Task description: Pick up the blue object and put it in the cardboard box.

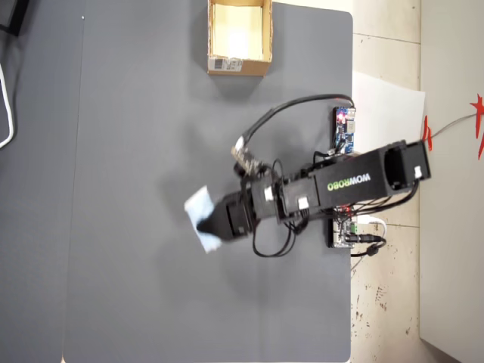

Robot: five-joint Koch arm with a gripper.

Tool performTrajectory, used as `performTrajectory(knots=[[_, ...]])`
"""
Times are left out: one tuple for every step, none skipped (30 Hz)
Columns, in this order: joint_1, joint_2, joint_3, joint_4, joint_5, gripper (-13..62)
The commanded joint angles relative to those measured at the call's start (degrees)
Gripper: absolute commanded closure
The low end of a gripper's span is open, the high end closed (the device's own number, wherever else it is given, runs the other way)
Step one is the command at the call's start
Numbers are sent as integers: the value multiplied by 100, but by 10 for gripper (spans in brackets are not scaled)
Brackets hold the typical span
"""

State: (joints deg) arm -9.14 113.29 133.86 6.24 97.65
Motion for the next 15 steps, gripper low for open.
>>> performTrajectory(knots=[[176,211,-193,-694,-290,417],[413,237,-193,-826,-483,418],[563,255,-193,-888,-580,417],[791,272,-202,-940,-738,418],[1204,299,-237,-984,-1090,418],[1362,308,-255,-993,-1222,417],[1538,308,-281,-1020,-1354,418],[1714,316,-308,-1020,-1468,418],[1934,334,-352,-1028,-1617,418],[2101,343,-378,-1028,-1723,417],[2259,343,-404,-1028,-1819,418],[2496,343,-448,-1028,-1969,418],[2663,343,-475,-1028,-2057,418],[2813,343,-510,-1020,-2153,418],[3023,334,-554,-1020,-2206,418]])
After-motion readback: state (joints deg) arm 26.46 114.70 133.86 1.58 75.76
